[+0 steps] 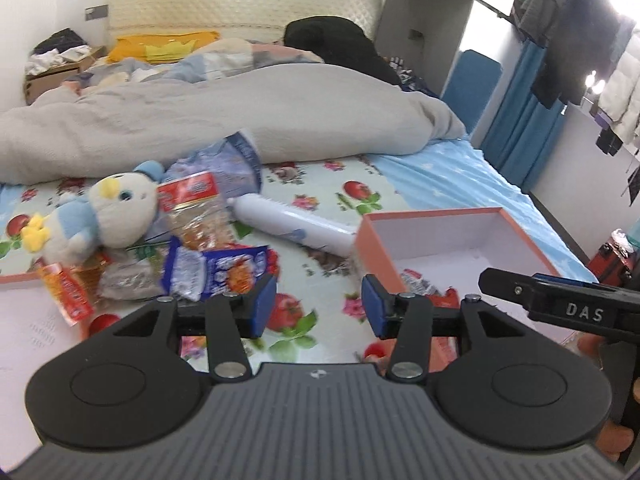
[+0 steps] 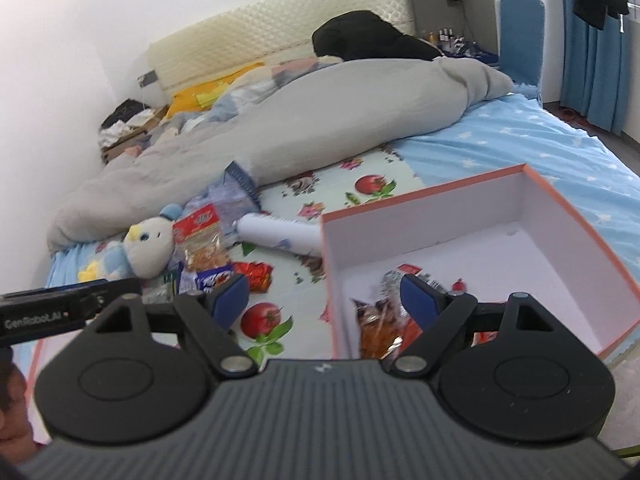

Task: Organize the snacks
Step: 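Move both tools back over the snack pile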

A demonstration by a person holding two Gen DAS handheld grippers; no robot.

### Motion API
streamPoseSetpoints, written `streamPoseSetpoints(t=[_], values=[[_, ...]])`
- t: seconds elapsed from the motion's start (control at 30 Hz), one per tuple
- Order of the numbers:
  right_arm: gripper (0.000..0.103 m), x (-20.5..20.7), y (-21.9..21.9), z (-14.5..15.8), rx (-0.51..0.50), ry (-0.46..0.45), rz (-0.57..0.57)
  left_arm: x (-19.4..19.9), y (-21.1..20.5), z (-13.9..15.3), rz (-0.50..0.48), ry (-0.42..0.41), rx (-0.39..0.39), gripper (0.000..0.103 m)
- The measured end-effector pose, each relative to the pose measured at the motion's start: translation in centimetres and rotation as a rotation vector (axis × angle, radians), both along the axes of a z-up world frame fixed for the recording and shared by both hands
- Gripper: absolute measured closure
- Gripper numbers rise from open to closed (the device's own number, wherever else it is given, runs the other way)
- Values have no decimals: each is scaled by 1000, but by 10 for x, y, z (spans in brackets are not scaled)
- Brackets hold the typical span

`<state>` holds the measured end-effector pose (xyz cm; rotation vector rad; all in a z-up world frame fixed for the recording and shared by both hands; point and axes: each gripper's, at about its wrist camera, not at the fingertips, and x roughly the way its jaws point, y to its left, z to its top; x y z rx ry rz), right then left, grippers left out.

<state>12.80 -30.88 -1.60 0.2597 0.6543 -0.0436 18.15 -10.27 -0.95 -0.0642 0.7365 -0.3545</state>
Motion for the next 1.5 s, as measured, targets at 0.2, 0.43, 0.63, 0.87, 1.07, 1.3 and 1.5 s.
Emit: streamPoseSetpoints(t=[0.2, 0.43, 0.63, 0.87, 1.07, 1.3, 1.5], values=[[19, 1, 42, -9, -19, 18, 84, -11, 41, -16, 65, 26, -3, 50], [19, 2, 89, 6, 10, 106, 165, -15, 100, -34, 185, 54, 2, 50], [18, -4, 119, 27, 33, 127, 305, -11, 139, -50, 290, 85, 19, 50], [18, 14, 132, 19, 50, 234, 330, -4, 162, -68, 358, 112, -3, 50], [18, 24, 142, 12, 38, 276, 341, 6, 165, -76, 377, 120, -4, 50], [18, 37, 151, 13, 46, 275, 355, 15, 168, -85, 382, 129, -21, 50], [18, 45, 157, 12, 69, 295, 347, 16, 176, -90, 399, 137, -34, 50]])
